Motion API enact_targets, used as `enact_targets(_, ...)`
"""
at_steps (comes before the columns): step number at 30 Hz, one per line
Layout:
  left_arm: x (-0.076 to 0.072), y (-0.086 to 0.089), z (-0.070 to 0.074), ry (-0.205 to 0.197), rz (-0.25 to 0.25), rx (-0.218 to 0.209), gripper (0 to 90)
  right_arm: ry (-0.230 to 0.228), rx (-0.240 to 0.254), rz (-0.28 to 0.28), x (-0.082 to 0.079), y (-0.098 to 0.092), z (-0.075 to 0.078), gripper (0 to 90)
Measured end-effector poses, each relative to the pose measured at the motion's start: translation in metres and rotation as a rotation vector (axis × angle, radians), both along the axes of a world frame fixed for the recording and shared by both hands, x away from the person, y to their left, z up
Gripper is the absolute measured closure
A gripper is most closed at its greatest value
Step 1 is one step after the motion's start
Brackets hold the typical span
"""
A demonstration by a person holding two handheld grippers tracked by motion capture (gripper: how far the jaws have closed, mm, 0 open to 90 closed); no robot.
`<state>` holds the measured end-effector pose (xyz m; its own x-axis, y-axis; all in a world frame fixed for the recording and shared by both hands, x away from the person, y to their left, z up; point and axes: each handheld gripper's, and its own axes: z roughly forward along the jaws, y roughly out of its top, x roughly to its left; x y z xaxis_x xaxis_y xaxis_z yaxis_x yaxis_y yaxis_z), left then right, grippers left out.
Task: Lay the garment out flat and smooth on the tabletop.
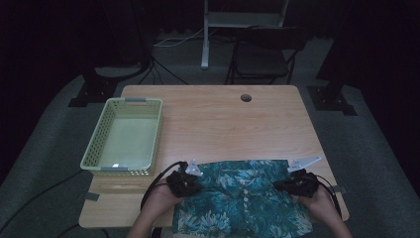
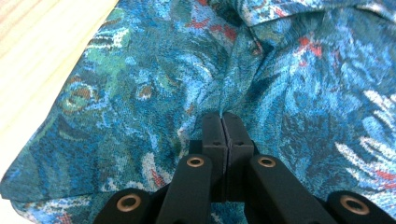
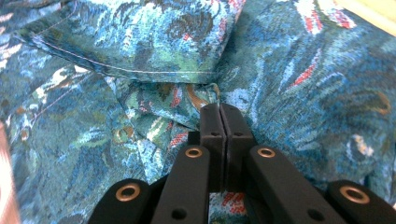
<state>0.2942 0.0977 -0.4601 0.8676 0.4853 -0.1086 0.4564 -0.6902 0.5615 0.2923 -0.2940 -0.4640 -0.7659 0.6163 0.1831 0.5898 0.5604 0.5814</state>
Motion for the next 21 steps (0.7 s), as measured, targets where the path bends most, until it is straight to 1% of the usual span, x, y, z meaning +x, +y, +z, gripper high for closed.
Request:
enact_targets(1,0.003,0.001,0.001,-0.001,0.002,-0.005,90.0,0.011,-0.006,0.012,0.002,0.001,0.001,89.3)
enact_targets(2,0.010,0.001,0.005,-0.012,0.023,-0.017,90.0,0.024,0.001,0.027,0.006,0.001,0.003,89.3)
enact_targets(3,0.019,0.003,0.014,-0.031,0.044,-0.052,90.0,0.019,0.010,0.027,0.016,0.000,0.010,89.3)
enact_targets(4,0.031,0.004,0.028,-0.060,0.084,-0.106,90.0,-0.006,0.024,0.017,0.028,-0.003,0.022,89.3)
enact_targets(5,0.042,0.004,0.040,-0.106,0.125,-0.132,90.0,-0.035,0.069,-0.010,0.045,-0.008,0.040,89.4)
enact_targets(6,0.059,0.002,0.056,-0.190,0.190,-0.142,90.0,-0.050,0.103,-0.037,0.060,-0.010,0.054,89.3)
enact_targets(7,0.081,-0.001,0.070,-0.254,0.260,-0.151,90.0,-0.078,0.122,-0.078,0.083,-0.012,0.074,89.3)
enact_targets(8,0.103,-0.005,0.081,-0.283,0.328,-0.193,89.9,-0.134,0.120,-0.133,0.107,-0.013,0.092,89.1)
enact_targets(9,0.124,-0.008,0.090,-0.327,0.394,-0.167,84.9,-0.161,0.132,-0.210,0.131,-0.012,0.106,88.3)
enact_targets(10,0.141,-0.011,0.094,-0.372,0.458,-0.127,78.2,-0.178,0.131,-0.293,0.153,-0.012,0.117,81.9)
enact_targets(11,0.141,-0.011,0.094,-0.372,0.458,-0.127,67.9,-0.178,0.131,-0.293,0.153,-0.012,0.117,81.9)
enact_targets(12,0.164,-0.010,0.095,-0.338,0.574,-0.123,67.9,-0.191,0.118,-0.365,0.172,-0.010,0.125,65.3)
enact_targets(13,0.172,-0.007,0.092,-0.285,0.602,-0.145,60.6,-0.167,0.113,-0.474,0.193,-0.009,0.131,57.0)
enact_targets(14,0.174,-0.005,0.087,-0.246,0.599,-0.178,59.8,-0.142,0.141,-0.487,0.200,-0.009,0.131,55.8)
enact_targets(15,0.174,-0.004,0.083,-0.218,0.594,-0.190,54.1,-0.134,0.137,-0.488,0.203,-0.007,0.130,51.6)
enact_targets(16,0.171,-0.003,0.078,-0.214,0.586,-0.195,51.7,-0.135,0.124,-0.490,0.203,-0.005,0.129,51.0)
enact_targets(17,0.167,-0.002,0.073,-0.204,0.582,-0.203,51.7,-0.131,0.120,-0.488,0.202,-0.004,0.126,49.5)
enact_targets(18,0.163,-0.001,0.068,-0.185,0.582,-0.217,49.1,-0.127,0.122,-0.486,0.200,-0.003,0.123,46.9)
enact_targets(19,0.159,0.000,0.063,-0.173,0.571,-0.228,47.6,-0.118,0.125,-0.480,0.198,-0.002,0.119,45.9)
enact_targets(21,0.148,0.001,0.056,-0.165,0.551,-0.237,46.5,-0.100,0.136,-0.463,0.190,-0.001,0.110,43.8)
